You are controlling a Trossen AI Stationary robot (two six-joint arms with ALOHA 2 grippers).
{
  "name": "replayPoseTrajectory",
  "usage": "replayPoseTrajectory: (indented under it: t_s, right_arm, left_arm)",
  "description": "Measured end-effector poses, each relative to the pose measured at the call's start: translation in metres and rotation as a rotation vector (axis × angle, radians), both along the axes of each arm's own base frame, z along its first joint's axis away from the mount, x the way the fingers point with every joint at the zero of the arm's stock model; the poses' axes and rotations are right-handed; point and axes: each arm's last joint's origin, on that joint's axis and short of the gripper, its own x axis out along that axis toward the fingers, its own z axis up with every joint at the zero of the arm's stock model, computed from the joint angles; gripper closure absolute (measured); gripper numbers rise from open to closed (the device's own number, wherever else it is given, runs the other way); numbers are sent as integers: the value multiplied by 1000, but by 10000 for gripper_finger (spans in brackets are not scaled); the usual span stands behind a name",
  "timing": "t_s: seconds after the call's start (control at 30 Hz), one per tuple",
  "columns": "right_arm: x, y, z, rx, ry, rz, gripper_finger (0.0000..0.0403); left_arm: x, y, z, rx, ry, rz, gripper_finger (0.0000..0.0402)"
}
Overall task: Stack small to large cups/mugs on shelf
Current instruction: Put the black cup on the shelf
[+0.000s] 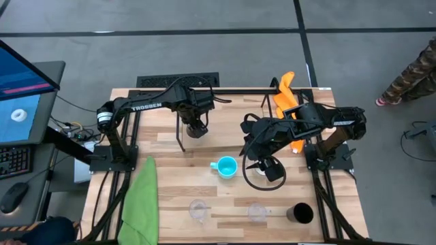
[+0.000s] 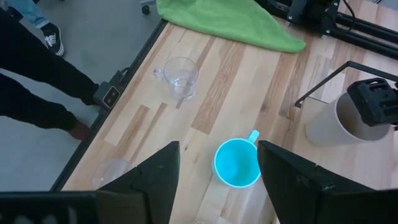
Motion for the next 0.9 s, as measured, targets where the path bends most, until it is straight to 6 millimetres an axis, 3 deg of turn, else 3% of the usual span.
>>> replayPoseTrajectory:
  t_s: [0.23, 0.5, 0.67, 0.8, 0.9]
  right_arm:
    - [0, 0, 0, 0, 2, 0, 163]
    - [0, 0, 0, 0, 2, 0, 163]
    - [-11, -3, 8, 16, -17, -20, 163]
    - [-37, -13, 20, 74, 14, -156, 163]
    - [-64, -19, 23, 132, 139, -310, 163]
  left_arm:
    - [0, 0, 1, 1, -4, 9, 201]
    - [1, 1, 25, 32, -59, 6, 200]
    - [-1, -1, 55, 36, -119, 1, 200]
    - [-6, -7, 92, 57, -222, -14, 200]
    - [-13, -17, 124, 70, -315, -22, 200]
